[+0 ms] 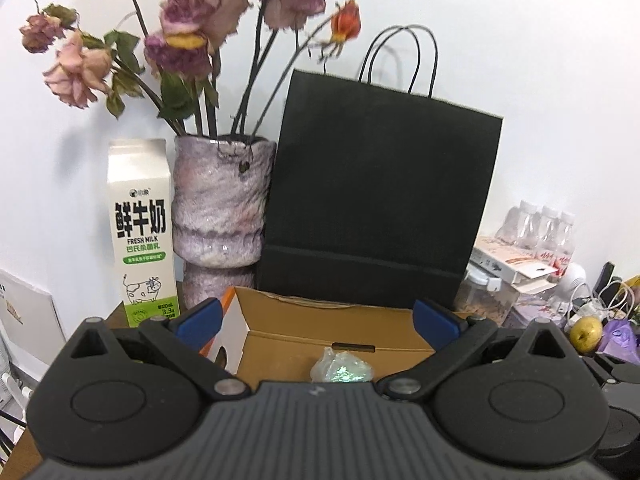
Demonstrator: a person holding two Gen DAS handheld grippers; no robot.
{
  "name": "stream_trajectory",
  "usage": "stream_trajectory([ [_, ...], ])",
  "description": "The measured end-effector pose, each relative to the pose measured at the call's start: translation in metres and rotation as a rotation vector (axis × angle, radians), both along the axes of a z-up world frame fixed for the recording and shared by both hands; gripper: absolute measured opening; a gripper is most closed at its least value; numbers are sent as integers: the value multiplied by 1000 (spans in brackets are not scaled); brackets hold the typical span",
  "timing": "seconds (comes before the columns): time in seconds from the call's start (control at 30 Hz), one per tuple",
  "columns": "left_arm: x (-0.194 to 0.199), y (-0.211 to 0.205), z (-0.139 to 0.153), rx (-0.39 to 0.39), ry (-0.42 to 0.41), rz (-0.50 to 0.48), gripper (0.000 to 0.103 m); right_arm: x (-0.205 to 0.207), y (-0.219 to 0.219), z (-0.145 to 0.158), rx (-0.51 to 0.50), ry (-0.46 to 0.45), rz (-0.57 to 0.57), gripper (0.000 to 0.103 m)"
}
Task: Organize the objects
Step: 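Open both grippers to drop the plastic bag and blue case into the box, then move the left gripper to the purple pouch while the right moves to the plush toy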
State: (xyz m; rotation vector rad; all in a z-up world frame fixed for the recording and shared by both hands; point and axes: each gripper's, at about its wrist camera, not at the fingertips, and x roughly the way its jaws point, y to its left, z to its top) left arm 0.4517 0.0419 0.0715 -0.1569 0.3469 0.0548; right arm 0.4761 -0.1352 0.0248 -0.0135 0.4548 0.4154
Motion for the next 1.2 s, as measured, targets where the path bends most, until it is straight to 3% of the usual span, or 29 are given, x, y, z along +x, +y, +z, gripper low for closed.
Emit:
stream_trajectory([
  [0.43,-55,0,4,-6,-27,1,103,-51,-15,11,6,-62,28,103],
  [1.2,-165,-19,-5,4,-26,24,103,-141,-44,4,-18,-42,27,103],
])
